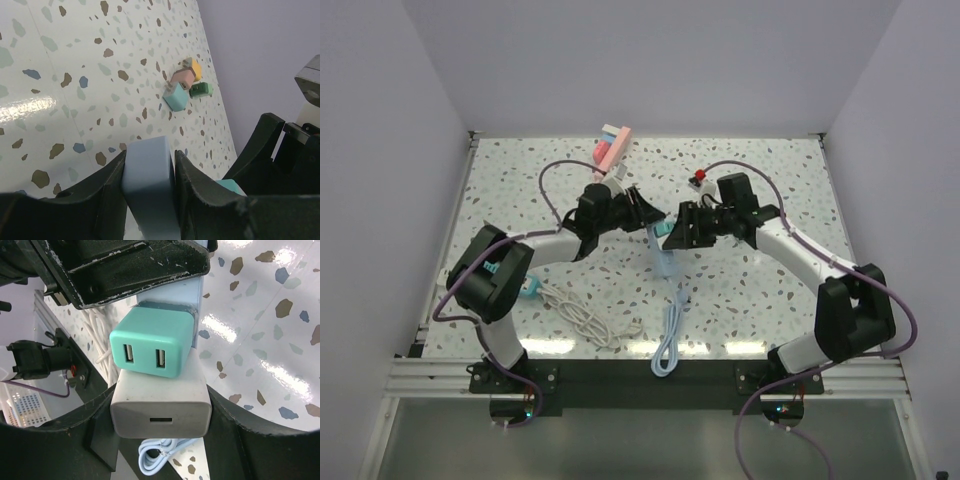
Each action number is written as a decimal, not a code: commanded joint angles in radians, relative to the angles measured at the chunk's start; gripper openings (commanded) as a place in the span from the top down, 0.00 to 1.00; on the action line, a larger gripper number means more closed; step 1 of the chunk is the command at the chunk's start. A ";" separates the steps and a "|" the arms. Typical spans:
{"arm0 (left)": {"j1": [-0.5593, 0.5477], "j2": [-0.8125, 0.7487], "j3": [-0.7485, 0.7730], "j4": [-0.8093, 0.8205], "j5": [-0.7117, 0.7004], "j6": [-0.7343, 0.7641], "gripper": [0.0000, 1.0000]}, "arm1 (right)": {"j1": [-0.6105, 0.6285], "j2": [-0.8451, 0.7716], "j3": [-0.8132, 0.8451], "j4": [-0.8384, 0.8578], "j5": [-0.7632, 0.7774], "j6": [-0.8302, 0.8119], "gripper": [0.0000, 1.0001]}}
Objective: Pull the plug off the socket
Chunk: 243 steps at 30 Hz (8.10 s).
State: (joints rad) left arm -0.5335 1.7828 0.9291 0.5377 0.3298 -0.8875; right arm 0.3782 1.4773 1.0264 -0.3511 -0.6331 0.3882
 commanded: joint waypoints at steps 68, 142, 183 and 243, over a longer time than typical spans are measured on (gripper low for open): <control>0.012 0.026 0.056 -0.177 0.158 0.124 1.00 | 0.114 0.115 0.116 0.012 0.162 -0.002 0.04; 0.994 -0.448 -0.073 -0.932 -0.035 0.490 1.00 | -0.427 0.610 0.632 -0.244 0.724 0.150 0.84; 0.863 -0.704 -0.239 -0.803 0.304 0.374 0.00 | 0.355 0.817 0.905 0.079 0.645 0.650 0.02; 0.713 -0.557 -0.328 -0.553 0.322 0.259 0.00 | 0.231 0.167 0.412 -0.502 0.690 0.035 0.09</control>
State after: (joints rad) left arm 0.1867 1.2198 0.6083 -0.0658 0.6506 -0.6209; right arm 0.6075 1.5787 1.3479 -0.7929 -0.0154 0.4423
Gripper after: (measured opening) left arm 0.997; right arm 0.908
